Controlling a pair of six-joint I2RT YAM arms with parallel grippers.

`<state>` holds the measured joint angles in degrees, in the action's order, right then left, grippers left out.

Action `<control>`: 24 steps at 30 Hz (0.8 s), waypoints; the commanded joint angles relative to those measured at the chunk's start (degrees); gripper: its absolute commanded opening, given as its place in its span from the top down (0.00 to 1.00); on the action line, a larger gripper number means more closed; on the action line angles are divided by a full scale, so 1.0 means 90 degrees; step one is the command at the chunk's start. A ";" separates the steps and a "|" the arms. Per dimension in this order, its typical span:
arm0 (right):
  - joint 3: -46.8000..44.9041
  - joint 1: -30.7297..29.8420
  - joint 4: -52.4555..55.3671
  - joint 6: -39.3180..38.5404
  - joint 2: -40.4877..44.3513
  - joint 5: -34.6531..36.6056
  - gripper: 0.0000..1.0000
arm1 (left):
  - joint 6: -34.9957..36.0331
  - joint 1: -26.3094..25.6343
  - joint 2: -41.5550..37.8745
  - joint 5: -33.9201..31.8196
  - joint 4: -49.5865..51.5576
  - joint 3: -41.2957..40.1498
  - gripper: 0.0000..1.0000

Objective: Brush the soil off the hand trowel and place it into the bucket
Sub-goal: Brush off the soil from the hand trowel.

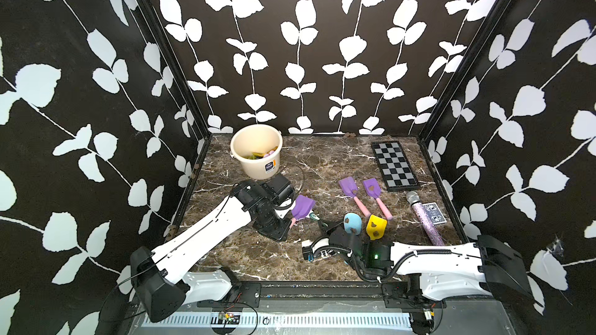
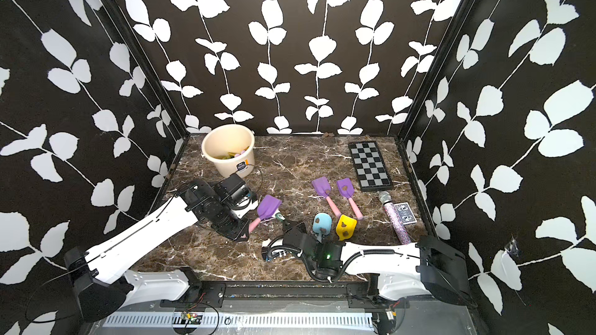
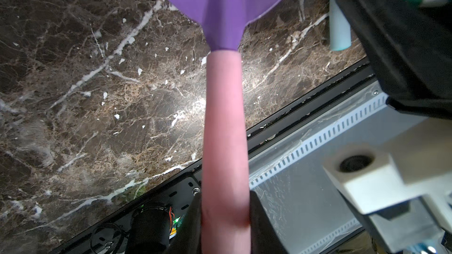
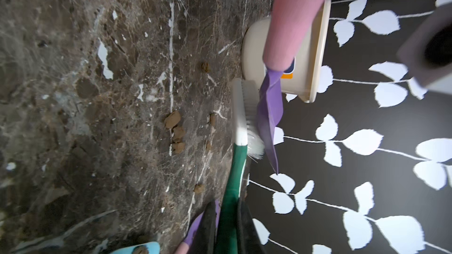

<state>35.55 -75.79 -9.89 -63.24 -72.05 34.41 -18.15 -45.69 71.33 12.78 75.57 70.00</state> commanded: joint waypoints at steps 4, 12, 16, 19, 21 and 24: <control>-0.0176 -0.0073 -0.1981 -0.1140 -0.0289 0.1031 1.00 | 0.0195 0.0085 0.0007 0.0075 0.0379 -0.0121 1.00; -0.0704 0.0471 -0.2142 -0.0507 -0.0227 0.1596 1.00 | 0.0266 0.0569 -0.0337 0.0327 0.0456 -0.0033 1.00; -0.0796 0.0371 -0.1867 -0.0102 -0.0392 0.1607 1.00 | 0.0344 0.0963 -0.0420 0.0714 0.0395 0.0233 1.00; -0.0652 0.0077 -0.1894 -0.0269 -0.0661 0.1552 1.00 | 0.0414 0.1063 -0.0315 0.0841 0.0416 0.0389 1.00; -0.0472 -0.0135 -0.2056 -0.0558 -0.0841 0.1470 1.00 | 0.0459 0.1074 -0.0202 0.0765 0.0422 0.0362 1.00; -0.0234 -0.0397 -0.2325 -0.1147 -0.1007 0.1262 1.00 | 0.0482 0.1077 -0.0134 0.0696 0.0332 0.0217 1.00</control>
<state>30.26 -77.43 -25.17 -68.40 -80.58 46.59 -15.22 -36.40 69.73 18.31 78.37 72.07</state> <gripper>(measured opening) 0.125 0.263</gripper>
